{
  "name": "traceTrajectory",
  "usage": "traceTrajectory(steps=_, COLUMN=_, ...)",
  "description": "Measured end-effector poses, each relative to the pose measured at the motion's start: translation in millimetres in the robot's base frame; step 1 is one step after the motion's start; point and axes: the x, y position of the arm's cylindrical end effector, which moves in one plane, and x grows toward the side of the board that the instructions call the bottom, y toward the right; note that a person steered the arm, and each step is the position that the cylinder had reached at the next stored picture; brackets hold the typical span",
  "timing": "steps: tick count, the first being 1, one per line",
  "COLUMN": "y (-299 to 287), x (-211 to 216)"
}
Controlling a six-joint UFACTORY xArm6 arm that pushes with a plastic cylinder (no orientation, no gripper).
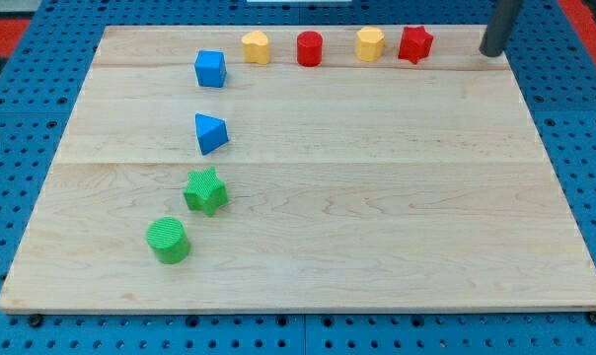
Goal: Place red star below red circle
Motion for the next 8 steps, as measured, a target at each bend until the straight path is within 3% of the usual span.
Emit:
traceTrajectory(steps=2, y=-18.2, x=-9.8)
traceTrajectory(steps=3, y=-18.6, x=-38.1)
traceTrajectory(steps=8, y=-23.2, x=-38.4)
